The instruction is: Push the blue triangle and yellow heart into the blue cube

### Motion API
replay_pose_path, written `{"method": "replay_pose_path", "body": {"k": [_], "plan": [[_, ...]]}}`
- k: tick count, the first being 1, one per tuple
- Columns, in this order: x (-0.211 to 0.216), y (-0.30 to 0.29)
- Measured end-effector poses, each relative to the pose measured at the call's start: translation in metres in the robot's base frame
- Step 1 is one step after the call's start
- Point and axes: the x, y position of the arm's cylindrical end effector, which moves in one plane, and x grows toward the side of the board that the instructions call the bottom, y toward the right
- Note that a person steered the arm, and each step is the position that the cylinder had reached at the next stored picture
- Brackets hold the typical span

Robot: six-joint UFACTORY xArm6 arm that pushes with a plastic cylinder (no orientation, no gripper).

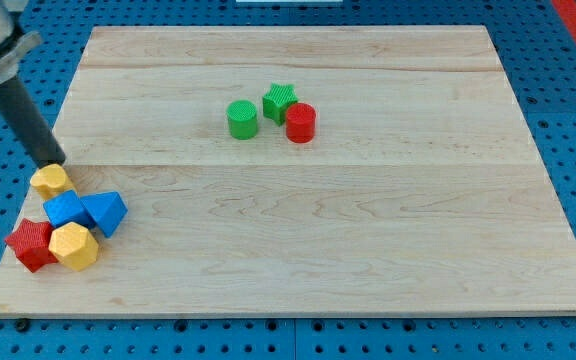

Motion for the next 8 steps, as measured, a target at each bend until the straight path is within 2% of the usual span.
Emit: {"method": "replay_pose_path", "body": {"k": [1,4,7,8], "plan": [[0.0,0.026],[0.016,-0.013],[0.039,-0.012],[0.031,-0.009]]}}
